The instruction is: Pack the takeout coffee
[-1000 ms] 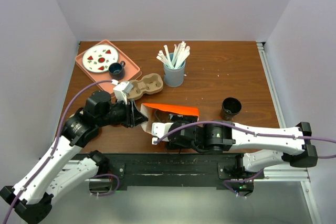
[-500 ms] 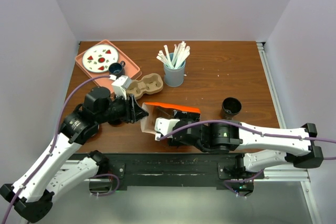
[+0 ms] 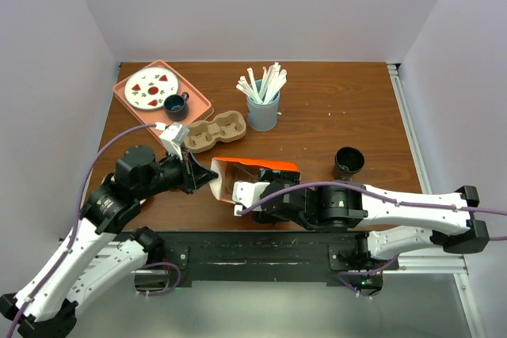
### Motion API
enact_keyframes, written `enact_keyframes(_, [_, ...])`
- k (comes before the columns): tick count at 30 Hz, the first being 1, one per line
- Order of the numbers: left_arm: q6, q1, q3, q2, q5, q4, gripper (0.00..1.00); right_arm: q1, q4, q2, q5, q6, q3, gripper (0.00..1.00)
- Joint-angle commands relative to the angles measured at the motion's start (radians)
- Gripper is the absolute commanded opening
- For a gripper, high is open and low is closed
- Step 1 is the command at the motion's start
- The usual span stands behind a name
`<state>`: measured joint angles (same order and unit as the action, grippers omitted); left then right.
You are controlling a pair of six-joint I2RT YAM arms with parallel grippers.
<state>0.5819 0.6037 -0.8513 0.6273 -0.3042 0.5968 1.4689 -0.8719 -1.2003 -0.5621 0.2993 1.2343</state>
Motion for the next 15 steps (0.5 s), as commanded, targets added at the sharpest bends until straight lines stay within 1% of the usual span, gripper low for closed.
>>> enact_keyframes(1, [0.038, 0.010, 0.040, -0.014, -0.023, -0.104, 0.00, 0.013, 0.002, -0.016, -0.022, 0.075, 0.034, 0.28])
enact_keyframes(9, [0.035, 0.019, 0.092, -0.044, -0.048, -0.135, 0.00, 0.013, 0.050, -0.036, -0.058, 0.121, -0.004, 0.28])
enact_keyframes(13, [0.009, 0.021, 0.100, -0.063, -0.049, -0.138, 0.00, 0.011, 0.044, -0.038, -0.036, 0.127, -0.019, 0.29])
enact_keyframes(15, [-0.002, 0.021, 0.112, -0.075, -0.078, -0.144, 0.00, 0.013, 0.040, -0.032, -0.036, 0.124, -0.038, 0.29])
